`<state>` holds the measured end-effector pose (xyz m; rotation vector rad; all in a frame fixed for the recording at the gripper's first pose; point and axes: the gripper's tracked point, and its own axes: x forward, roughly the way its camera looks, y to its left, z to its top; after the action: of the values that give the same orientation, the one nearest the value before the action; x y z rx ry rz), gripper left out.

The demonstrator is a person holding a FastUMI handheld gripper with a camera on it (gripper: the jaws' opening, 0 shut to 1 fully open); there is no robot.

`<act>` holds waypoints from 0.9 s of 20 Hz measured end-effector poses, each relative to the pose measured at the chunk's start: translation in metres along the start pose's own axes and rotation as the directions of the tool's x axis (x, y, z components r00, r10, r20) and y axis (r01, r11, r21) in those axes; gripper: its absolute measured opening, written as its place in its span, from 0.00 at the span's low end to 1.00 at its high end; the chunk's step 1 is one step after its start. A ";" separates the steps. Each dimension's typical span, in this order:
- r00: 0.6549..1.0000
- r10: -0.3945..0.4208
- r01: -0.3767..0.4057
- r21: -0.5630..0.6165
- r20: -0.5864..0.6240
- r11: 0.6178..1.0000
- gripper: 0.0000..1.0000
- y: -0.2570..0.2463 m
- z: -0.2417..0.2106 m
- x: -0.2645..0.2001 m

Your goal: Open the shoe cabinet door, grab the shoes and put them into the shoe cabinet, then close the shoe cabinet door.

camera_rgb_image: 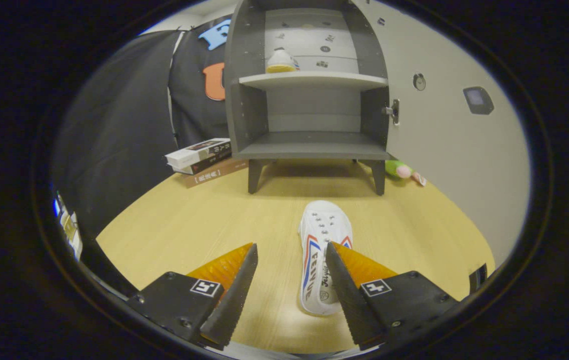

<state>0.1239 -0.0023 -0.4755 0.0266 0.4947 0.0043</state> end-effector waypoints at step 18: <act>0.999 0.016 -0.021 0.122 0.046 0.992 0.05 -0.020 -0.001 0.062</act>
<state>0.1780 -0.0213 -0.5059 0.1509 0.4491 -0.0085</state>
